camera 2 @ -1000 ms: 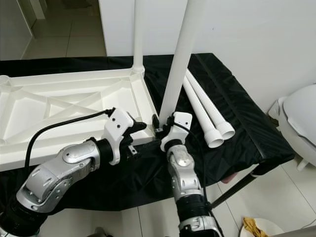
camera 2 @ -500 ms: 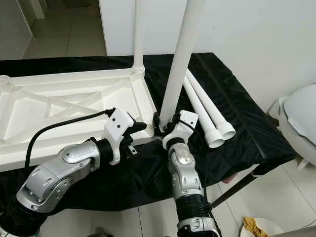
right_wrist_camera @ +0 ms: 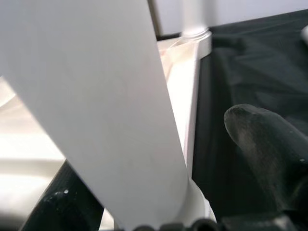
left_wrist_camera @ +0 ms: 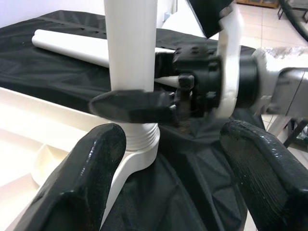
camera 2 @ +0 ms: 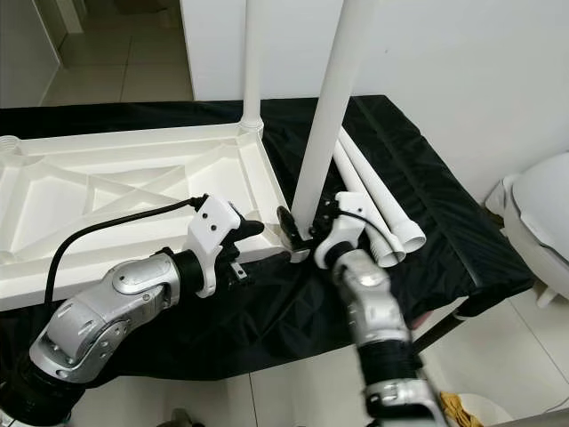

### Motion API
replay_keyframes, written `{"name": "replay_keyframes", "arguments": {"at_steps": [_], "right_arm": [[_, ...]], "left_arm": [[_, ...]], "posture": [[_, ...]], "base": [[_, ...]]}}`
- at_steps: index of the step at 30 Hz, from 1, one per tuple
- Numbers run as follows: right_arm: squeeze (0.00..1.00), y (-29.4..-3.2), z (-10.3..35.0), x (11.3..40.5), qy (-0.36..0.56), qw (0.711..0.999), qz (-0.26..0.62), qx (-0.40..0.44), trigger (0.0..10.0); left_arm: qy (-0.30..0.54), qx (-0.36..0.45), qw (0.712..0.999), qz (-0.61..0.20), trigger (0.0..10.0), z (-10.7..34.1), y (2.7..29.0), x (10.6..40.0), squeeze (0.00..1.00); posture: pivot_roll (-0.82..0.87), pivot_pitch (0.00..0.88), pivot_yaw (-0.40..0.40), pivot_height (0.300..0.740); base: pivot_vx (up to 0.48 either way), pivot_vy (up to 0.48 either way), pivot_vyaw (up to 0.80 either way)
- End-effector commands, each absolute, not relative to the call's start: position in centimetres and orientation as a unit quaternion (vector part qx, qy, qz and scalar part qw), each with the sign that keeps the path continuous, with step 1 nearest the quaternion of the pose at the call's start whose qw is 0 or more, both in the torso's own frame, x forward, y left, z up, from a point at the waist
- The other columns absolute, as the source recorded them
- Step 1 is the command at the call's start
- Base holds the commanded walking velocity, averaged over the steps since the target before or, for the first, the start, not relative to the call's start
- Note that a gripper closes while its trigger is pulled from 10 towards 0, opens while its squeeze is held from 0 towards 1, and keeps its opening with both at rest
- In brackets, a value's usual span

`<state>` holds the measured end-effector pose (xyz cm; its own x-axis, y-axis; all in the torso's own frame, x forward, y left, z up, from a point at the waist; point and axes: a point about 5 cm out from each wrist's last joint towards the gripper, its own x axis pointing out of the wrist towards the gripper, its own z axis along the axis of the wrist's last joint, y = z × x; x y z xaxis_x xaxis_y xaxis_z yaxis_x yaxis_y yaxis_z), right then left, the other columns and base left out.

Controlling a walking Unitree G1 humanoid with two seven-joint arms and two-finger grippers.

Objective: Building children table

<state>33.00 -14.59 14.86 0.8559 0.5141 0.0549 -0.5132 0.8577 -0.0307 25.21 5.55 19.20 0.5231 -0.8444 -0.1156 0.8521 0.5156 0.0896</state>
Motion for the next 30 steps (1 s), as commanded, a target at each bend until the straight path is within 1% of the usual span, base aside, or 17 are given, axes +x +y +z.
{"name": "replay_keyframes", "arguments": {"at_steps": [1,6,16,17,18,20,23,28,30], "right_arm": [[0.0,-15.1,14.8,33.4,-0.027,0.951,0.307,-0.019,10.0],[0.0,-15.6,14.9,34.3,-0.016,0.939,0.344,-0.023,10.0],[0.0,-15.2,14.8,35.6,0.005,0.924,0.38,-0.034,10.0],[0.0,-14.9,14.5,35.8,0.013,0.921,0.387,-0.037,3.1],[0.0,-14.6,14.2,36.0,0.023,0.917,0.397,-0.037,0.0],[0.0,-14.0,13.7,36.2,0.041,0.909,0.413,-0.04,0.0],[0.0,-13.9,13.4,36.3,0.049,0.904,0.424,-0.037,0.0],[0.0,-14.0,13.3,36.2,0.05,0.903,0.426,-0.038,0.0],[0.0,-14.7,12.8,35.7,0.052,0.906,0.42,-0.028,0.0]], "left_arm": [[0.027,0.071,0.851,-0.519,10.0,19.3,5.4,25.1,0.0],[0.027,0.073,0.852,-0.518,10.0,19.3,5.5,25.1,0.0],[0.025,0.073,0.854,-0.515,10.0,19.4,5.6,25.1,0.0],[0.025,0.073,0.854,-0.515,10.0,19.4,5.6,25.1,0.0],[0.025,0.073,0.853,-0.516,10.0,19.5,5.5,25.1,0.0],[0.025,0.075,0.853,-0.516,10.0,19.5,5.4,25.1,0.0],[0.025,0.075,0.853,-0.516,10.0,19.5,5.5,25.1,0.0],[0.025,0.074,0.853,-0.515,10.0,19.5,5.6,25.0,0.0],[0.027,0.074,0.855,-0.512,10.0,19.4,5.7,24.9,0.0]], "posture": [[-0.05,0.026,-0.018,0.74],[-0.04,0.023,-0.017,0.74],[-0.04,0.019,-0.018,0.74],[-0.03,0.016,-0.016,0.74],[-0.03,0.016,-0.016,0.74],[-0.02,0.014,-0.015,0.74],[-0.02,0.011,-0.018,0.74],[-0.01,0.012,-0.022,0.74],[-0.01,0.008,-0.027,0.74]], "base": [[0.0,0.0,0.0],[0.0,0.0,0.0],[0.0,0.0,0.0],[0.0,0.0,0.0],[0.0,0.0,0.0],[0.0,0.0,0.0],[0.0,0.0,0.0],[0.0,0.0,0.0],[0.0,0.0,0.0]]}}
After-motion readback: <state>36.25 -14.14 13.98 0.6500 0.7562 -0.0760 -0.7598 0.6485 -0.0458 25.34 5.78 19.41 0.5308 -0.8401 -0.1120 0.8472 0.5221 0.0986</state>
